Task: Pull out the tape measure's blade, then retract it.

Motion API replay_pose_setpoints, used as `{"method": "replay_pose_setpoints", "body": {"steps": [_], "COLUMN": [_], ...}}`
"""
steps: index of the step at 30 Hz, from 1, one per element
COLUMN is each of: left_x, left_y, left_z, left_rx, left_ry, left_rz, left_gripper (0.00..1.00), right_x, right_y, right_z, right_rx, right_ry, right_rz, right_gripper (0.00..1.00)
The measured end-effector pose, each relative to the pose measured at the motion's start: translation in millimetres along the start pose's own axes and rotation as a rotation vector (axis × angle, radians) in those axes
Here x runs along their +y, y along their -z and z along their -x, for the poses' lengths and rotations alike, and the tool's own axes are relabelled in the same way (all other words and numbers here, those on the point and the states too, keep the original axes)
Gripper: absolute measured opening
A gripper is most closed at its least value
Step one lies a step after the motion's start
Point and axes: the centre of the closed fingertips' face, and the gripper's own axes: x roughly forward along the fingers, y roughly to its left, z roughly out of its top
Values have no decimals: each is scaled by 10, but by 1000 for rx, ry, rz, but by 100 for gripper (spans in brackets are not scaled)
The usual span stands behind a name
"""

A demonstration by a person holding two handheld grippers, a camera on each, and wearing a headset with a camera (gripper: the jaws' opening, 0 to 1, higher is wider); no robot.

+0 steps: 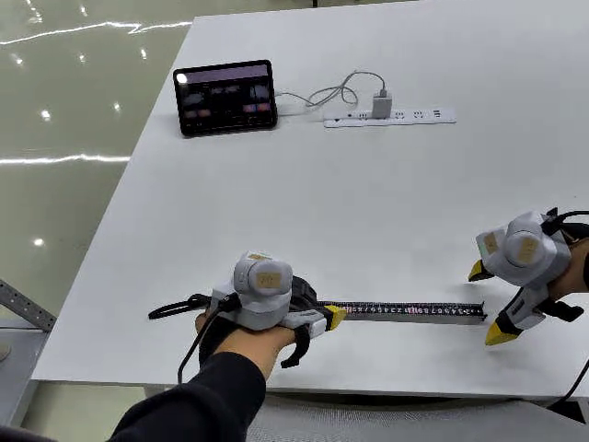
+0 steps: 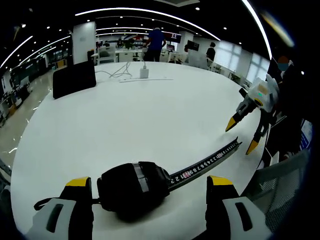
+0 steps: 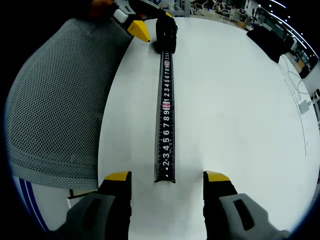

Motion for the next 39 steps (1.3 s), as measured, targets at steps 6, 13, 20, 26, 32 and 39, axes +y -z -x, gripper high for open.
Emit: {"method": "replay_pose_setpoints", "body": {"steps": [6,13,20,26,32,39], "left_x": [-12,10,10,27,63,150], "left_y": [63,27,14,5,-19,-39], "left_z": [-26,-14,-5,-2,0,-20], "left_rx": [26,11,5,-2,-20,-33], "left_ry": [5,-3,-3,-4,-10,-49], "left_rz": [10,10,0,29,59,120], "left_gripper": [87,85,83,77,74,67], "right_x": [-41,14,29,27,23,18], "right_y": [6,45,36,44,30,22], "right_z": [6,-9,-33,-48,-49,-54], "right_rx": [-3,16,12,47,75,78], "right_ry": [27,14,11,33,42,36], "right_rz": [-52,-21,-5,44,37,-34], "right_gripper": [23,21,12,12,11,11]}}
